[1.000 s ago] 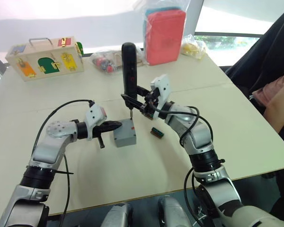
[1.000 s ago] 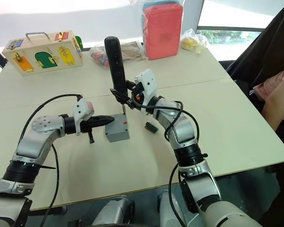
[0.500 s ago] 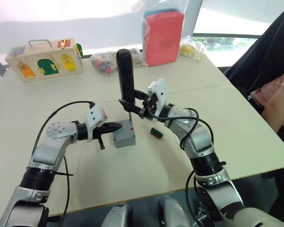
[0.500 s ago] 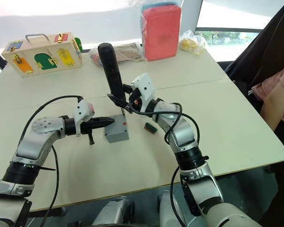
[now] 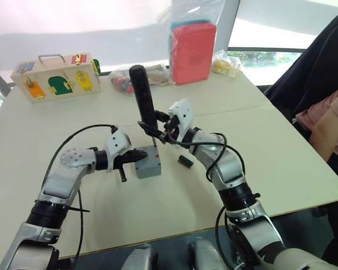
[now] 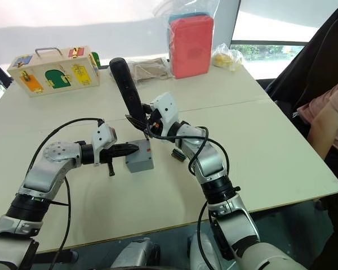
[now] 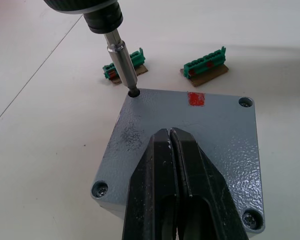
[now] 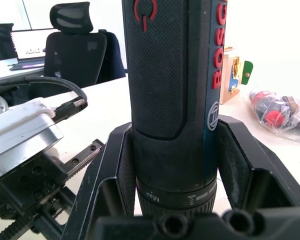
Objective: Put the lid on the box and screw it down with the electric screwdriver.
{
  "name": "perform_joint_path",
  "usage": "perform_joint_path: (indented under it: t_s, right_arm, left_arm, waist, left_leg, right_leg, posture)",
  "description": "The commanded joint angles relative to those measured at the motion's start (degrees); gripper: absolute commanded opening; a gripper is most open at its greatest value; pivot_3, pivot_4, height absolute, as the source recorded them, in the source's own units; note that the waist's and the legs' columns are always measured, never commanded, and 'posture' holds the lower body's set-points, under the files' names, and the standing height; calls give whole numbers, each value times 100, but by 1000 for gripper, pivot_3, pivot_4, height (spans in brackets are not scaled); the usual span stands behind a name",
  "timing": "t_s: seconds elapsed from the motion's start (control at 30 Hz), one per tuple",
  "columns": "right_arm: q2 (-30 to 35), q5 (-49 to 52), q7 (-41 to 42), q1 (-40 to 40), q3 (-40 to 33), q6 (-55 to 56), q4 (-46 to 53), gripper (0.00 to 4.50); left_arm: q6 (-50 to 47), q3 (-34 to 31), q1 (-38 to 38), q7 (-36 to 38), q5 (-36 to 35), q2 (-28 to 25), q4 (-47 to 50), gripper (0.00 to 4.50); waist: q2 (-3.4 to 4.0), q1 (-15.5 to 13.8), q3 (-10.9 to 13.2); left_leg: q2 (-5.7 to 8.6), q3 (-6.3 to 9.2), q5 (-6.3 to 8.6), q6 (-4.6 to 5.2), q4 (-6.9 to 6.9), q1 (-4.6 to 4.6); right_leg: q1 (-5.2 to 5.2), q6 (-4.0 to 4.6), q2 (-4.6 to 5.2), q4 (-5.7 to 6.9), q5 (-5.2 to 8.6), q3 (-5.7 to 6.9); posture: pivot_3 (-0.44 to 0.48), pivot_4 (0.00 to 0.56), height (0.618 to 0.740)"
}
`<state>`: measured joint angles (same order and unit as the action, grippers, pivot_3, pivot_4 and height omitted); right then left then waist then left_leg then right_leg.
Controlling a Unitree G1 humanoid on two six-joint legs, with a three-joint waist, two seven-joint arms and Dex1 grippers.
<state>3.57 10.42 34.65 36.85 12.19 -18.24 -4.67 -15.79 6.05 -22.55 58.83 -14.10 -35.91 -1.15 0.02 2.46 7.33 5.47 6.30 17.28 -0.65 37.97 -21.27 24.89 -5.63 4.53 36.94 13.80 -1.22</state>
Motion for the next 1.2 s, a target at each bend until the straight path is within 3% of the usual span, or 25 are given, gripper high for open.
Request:
perform_joint_path:
  t_s: [0.03,0.17,0.4,1.2]
  right_arm:
    - [-38,-100,44,-435,273,-224,-555,1793]
    - [-74,-141,-10,-508,257,-181,-661,1793]
    - [-47,-277,-170,-570,238,-227,-992,1793]
    - [34,-326,-256,-786,260,-204,-1152,1793]
  left_arm:
    - [7,101,118,39,133,-66,-79,0]
    - [54,136,151,51,191,-59,-160,0]
    - [136,213,125,74,258,-18,-339,0]
    - [362,330,158,92,359,10,-653,0]
  waist:
    - [4,1,-23]
    - [7,-1,-38]
    - [24,-10,-81]
    - [59,-23,-210]
  left_leg:
    - [0,0,1,1,-1,2]
    - [0,0,5,7,-12,34]
    - [-3,1,36,56,-96,189]
    - [-3,10,50,58,-97,200]
  right_leg:
    - [-1,0,0,0,0,0]
    - [-31,0,-1,-12,1,-1]
    - [-157,2,-3,-85,32,-2]
    - [-171,-3,-3,-86,51,-3]
  posture:
    - [0,150,740]
    - [0,150,740]
    - [0,150,740]
    - [0,150,740]
